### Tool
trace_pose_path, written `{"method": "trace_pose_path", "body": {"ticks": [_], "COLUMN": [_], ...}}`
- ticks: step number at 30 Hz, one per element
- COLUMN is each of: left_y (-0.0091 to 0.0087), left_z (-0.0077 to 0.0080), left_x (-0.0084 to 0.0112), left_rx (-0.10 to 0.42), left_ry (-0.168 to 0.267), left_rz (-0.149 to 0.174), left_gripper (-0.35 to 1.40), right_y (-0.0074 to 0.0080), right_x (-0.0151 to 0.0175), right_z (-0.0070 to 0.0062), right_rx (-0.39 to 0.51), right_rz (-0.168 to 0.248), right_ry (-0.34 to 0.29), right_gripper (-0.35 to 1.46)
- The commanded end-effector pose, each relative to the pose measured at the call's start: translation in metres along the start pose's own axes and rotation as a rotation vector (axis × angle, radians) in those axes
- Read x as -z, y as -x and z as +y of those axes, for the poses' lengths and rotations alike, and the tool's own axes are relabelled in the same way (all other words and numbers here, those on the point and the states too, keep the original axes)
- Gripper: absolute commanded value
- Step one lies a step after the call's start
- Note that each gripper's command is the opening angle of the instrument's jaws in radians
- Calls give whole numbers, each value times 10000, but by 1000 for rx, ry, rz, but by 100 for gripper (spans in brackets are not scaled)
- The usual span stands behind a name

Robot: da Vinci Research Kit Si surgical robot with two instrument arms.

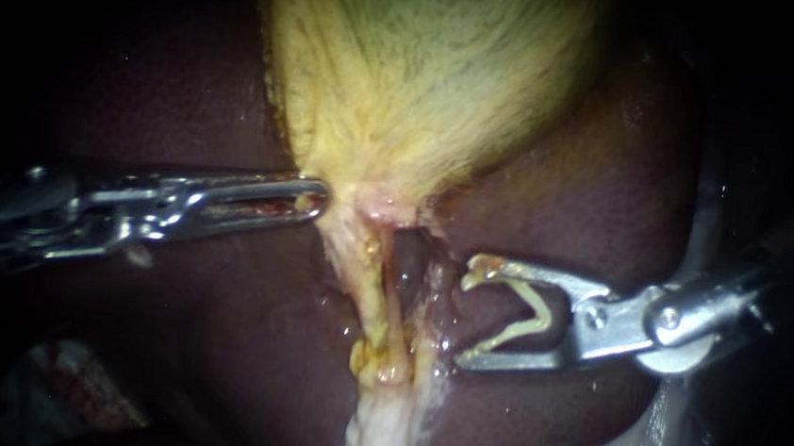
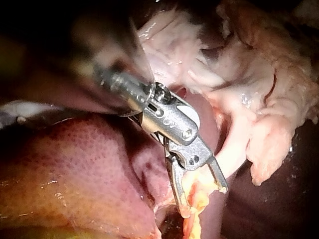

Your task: Clipping first clip left tube

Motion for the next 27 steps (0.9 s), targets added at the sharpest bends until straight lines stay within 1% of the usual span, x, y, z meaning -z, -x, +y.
{"method": "trace_pose_path", "body": {"ticks": [1,5,9,13,15,20,21,25,27], "left_y": [1,9,9,9,9,9,9,9,9], "left_z": [0,-4,-8,-11,-13,-18,-19,-22,-22], "left_x": [4,15,18,20,21,26,26,29,30], "left_rx": [2,7,9,9,9,11,11,11,11], "left_ry": [2,5,7,8,9,11,12,13,13], "left_rz": [-5,-14,-14,-15,-15,-16,-16,-16,-16], "left_gripper": [-35,-35,-35,-35,-35,-35,-35,-35,-35], "right_y": [1,7,11,15,18,28,31,47,54], "right_x": [-7,-40,-69,-83,-86,-90,-91,-95,-95], "right_z": [-1,-8,-11,-11,-8,6,9,21,25], "right_rx": [-12,-36,-45,-51,-50,-50,-49,-45,-43], "right_rz": [1,3,4,3,0,-18,-21,-56,-69], "right_ry": [-3,-26,-50,-63,-62,-58,-58,-43,-40], "right_gripper": [59,59,59,58,58,57,57,56,56]}}
